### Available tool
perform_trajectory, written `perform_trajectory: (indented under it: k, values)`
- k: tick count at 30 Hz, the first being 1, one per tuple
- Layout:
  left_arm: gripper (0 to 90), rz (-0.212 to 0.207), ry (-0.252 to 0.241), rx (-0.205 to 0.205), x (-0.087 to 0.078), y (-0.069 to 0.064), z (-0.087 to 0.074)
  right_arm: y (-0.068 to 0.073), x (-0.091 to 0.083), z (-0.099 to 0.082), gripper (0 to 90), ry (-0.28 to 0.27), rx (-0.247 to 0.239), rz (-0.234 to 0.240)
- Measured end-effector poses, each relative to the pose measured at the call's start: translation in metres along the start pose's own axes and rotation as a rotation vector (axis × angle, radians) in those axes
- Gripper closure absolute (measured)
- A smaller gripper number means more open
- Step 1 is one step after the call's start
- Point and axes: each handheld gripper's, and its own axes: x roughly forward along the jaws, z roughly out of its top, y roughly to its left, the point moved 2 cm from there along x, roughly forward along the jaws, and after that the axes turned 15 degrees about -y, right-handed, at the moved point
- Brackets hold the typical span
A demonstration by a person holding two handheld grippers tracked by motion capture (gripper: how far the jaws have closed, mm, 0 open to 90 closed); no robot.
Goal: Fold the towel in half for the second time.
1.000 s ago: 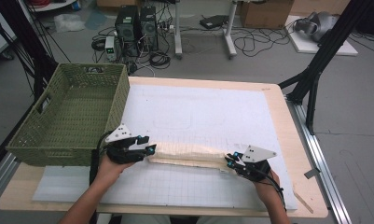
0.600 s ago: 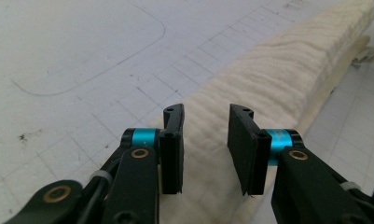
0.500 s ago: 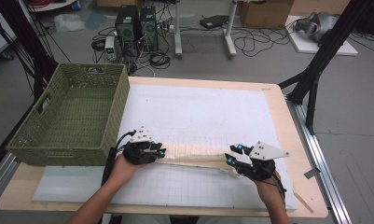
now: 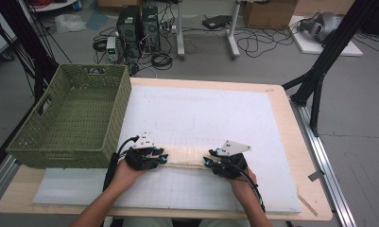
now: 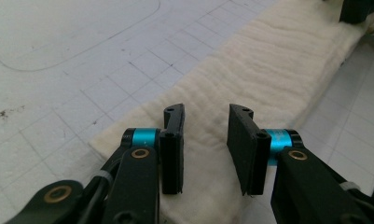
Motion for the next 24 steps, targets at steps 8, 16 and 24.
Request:
perform_trajectory:
  k: [8, 16, 24]
  values:
    - [65.7, 0.004, 0.004, 0.014, 0.000, 0.000, 0.000, -0.014, -0.024, -0.022, 65.7, 0.053, 0.007, -0.048]
    - [64.9, 0.006, 0.010, 0.022, 0.000, -0.001, -0.001, -0.030, -0.046, -0.035, 65.8, 0.054, 0.042, -0.107]
    - [64.7, 0.011, 0.007, 0.013, -0.001, 0.000, -0.001, -0.029, -0.043, -0.037, 65.6, 0.052, 0.029, -0.117]
